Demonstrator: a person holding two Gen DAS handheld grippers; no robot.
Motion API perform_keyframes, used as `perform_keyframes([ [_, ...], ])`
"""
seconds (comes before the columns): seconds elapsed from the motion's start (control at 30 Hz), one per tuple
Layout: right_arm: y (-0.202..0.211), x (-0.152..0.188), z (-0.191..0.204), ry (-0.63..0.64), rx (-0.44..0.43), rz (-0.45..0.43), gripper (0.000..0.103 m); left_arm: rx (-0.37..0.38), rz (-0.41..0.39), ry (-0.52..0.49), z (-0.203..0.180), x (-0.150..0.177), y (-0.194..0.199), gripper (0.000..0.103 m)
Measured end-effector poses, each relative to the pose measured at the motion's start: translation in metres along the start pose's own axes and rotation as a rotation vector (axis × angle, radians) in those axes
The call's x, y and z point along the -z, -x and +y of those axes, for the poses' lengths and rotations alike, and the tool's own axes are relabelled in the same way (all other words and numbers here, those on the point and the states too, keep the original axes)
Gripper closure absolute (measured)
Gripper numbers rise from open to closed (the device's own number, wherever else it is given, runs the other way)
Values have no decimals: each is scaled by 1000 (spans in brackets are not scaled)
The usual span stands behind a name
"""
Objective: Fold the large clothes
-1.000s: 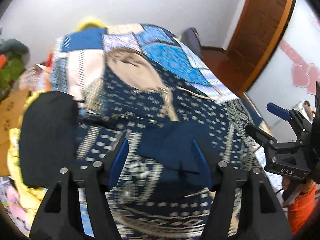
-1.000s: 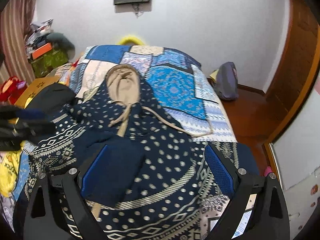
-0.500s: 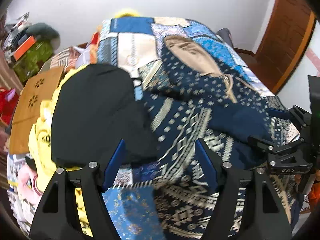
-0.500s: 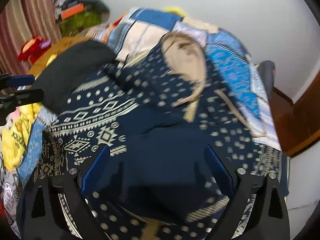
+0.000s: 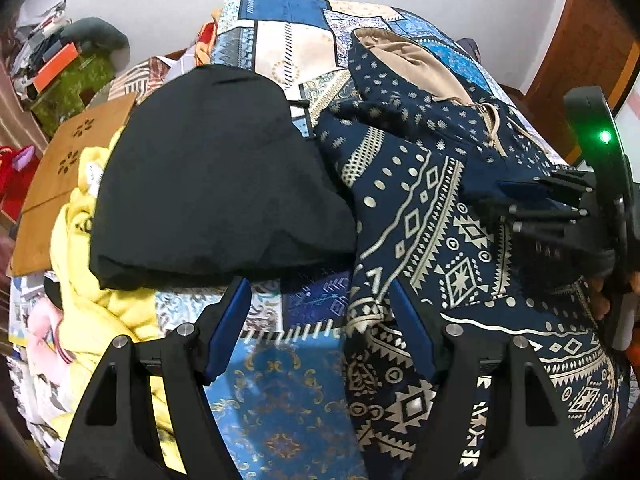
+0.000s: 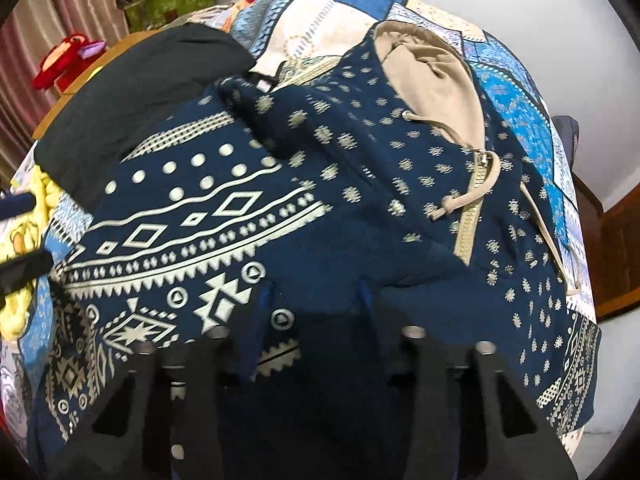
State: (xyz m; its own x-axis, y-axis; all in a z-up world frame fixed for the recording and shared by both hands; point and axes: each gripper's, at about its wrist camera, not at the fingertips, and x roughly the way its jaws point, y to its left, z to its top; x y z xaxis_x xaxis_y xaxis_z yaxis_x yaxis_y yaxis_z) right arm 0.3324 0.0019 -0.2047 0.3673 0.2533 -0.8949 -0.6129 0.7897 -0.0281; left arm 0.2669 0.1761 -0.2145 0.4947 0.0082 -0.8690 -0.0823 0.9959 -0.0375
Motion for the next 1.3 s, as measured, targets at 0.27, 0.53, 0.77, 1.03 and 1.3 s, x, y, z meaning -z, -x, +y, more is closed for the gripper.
perform_keyframes([
  [0.27, 37, -4, -24, -60, -27, -121, 92, 29, 10, -5, -18, -2, -7, 32],
  [0.53, 110, 3, -80, -154, 20, -303, 94, -14, -24, -60, -40, -9, -7, 32],
  [0.77, 150, 34, -140, -280, 94, -371, 95, -81, 29, -61, -47, -8, -37, 32],
  [1.03, 136, 91, -182, -394, 115, -276, 95, -121, 40, -36, -39, 0, -52, 24],
  [1.3, 92, 128, -206, -532, 31, -97, 95, -136, 38, -34, -36, 6, -54, 19],
])
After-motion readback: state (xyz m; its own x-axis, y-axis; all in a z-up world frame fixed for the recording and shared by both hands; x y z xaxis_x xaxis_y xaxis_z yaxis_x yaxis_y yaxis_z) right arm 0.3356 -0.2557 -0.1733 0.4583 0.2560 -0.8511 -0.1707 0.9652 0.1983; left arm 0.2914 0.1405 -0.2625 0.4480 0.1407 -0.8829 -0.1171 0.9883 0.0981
